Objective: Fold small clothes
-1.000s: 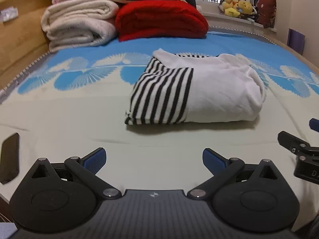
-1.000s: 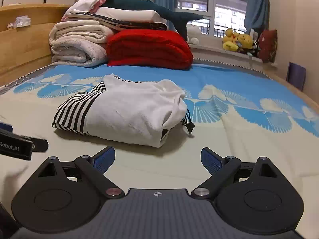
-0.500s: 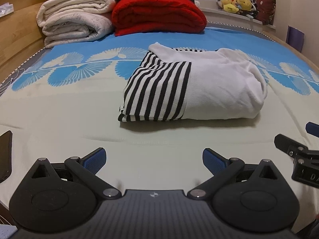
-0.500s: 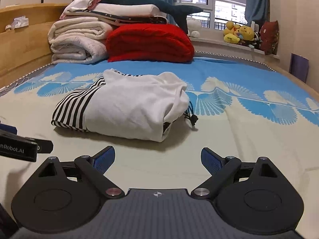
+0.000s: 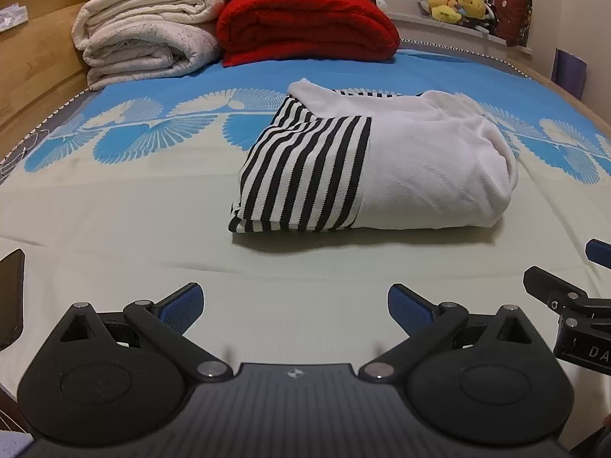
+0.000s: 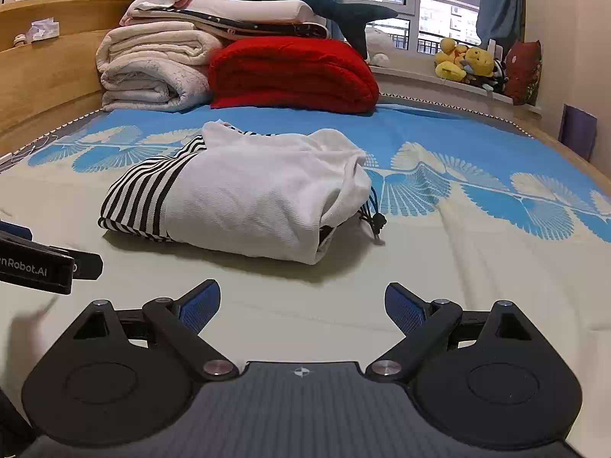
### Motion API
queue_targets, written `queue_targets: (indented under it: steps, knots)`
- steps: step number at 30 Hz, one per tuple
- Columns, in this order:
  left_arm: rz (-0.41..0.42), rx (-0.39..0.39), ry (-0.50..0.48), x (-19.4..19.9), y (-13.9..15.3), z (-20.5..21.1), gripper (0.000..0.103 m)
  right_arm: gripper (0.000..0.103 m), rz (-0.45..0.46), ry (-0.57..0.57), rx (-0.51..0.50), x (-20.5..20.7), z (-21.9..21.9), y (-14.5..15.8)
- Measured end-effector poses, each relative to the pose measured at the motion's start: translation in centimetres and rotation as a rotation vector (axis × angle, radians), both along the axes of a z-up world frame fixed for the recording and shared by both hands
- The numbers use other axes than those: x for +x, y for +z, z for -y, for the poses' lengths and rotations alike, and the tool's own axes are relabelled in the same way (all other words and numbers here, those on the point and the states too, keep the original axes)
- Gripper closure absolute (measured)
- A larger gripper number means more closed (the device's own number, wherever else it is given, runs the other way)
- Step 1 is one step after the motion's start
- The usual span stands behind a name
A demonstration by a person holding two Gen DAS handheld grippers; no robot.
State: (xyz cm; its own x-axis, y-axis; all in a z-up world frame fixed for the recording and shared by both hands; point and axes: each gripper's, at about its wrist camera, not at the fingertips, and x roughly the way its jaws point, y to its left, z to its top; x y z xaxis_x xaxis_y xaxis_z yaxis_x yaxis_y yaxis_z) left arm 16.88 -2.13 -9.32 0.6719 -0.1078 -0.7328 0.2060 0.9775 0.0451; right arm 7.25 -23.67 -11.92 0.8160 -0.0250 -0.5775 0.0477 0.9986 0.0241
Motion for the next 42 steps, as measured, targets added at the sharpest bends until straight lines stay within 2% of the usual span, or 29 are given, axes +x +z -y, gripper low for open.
queue_targets:
  steps: [42]
  knots:
    - [0.002,0.017,0.003,0.04,-0.32,0.21,0.000,0.010,-0.023,0.030,-0.022,0.00,-0.62,-0.35]
